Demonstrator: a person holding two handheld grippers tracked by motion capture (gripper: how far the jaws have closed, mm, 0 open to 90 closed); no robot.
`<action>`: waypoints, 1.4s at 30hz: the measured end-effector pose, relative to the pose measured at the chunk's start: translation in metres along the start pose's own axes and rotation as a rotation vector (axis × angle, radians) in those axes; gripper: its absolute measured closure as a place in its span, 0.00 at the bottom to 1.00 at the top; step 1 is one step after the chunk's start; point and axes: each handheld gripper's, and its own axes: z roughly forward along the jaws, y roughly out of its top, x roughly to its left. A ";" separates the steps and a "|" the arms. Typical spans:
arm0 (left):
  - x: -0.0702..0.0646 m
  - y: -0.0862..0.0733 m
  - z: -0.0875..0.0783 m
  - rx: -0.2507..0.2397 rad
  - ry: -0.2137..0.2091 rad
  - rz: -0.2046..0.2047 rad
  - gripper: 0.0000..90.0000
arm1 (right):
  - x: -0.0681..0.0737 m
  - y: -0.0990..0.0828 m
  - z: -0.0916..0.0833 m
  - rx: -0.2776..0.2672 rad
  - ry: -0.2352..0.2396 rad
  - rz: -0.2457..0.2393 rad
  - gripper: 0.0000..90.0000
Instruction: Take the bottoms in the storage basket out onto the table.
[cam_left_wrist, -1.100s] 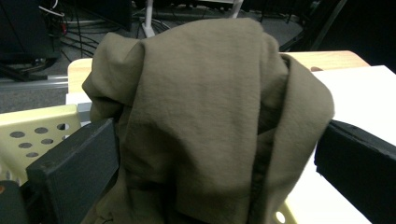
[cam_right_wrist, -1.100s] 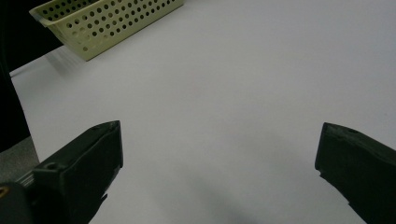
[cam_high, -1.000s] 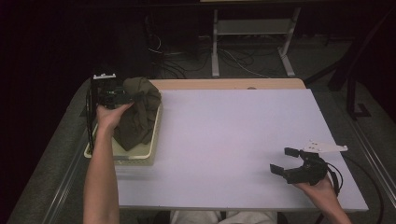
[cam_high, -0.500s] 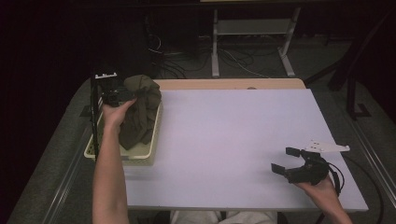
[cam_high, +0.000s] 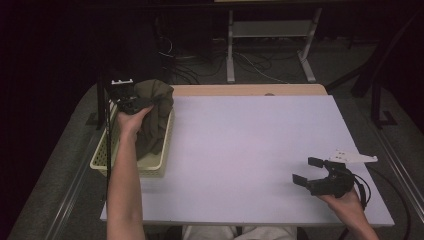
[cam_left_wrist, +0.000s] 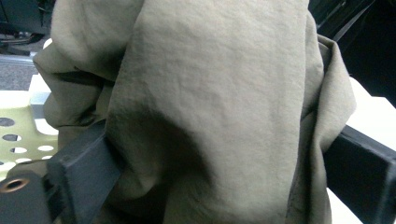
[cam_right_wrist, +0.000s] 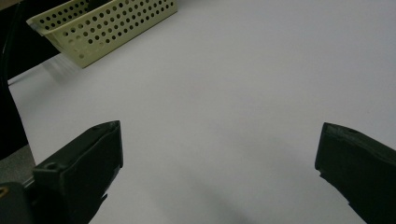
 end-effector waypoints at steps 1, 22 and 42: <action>-0.001 0.000 0.000 0.002 0.005 0.001 0.09 | 0.000 0.000 0.000 0.001 -0.001 -0.002 0.01; -0.005 0.002 0.007 0.024 0.050 0.021 0.50 | -0.002 0.000 -0.003 -0.006 -0.008 0.000 0.01; -0.002 0.005 0.000 0.049 -0.001 0.006 0.83 | -0.003 0.000 -0.003 -0.009 -0.013 0.000 0.01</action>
